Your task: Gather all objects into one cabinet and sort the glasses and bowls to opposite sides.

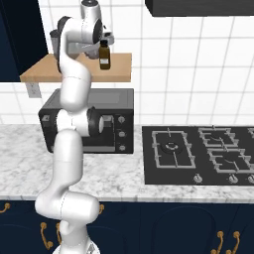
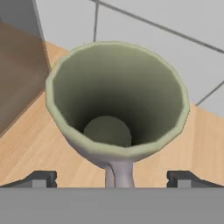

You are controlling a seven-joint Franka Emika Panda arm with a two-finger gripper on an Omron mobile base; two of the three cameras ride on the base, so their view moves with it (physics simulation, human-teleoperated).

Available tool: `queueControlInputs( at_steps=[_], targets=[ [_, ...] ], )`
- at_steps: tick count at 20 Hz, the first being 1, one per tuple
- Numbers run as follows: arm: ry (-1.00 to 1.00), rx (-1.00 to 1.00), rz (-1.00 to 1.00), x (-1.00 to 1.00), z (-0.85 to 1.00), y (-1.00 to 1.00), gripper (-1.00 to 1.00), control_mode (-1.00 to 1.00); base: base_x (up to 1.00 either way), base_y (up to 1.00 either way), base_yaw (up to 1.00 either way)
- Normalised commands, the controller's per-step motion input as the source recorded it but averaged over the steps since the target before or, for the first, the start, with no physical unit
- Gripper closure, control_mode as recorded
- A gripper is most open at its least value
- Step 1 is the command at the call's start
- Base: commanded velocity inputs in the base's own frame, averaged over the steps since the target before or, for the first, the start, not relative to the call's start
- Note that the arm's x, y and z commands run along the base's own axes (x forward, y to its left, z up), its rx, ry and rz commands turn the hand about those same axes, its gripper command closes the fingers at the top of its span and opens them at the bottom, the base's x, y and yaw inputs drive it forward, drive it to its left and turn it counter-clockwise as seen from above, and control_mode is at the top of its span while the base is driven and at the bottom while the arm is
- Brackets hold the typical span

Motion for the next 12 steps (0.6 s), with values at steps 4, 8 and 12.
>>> queueControlInputs(
  at_steps=[4,8,12],
  targets=[
    [0.20,-0.09,0.14,0.02,-0.30,0.59,1.00,-1.00,0.00,0.00,0.00],
    [0.02,-0.01,0.09,0.00,-0.07,0.05,1.00,-1.00,0.00,0.00,0.00],
    [0.00,-0.05,0.09,0.00,-0.04,0.04,1.00,-1.00,0.00,0.00,0.00]
  ],
)
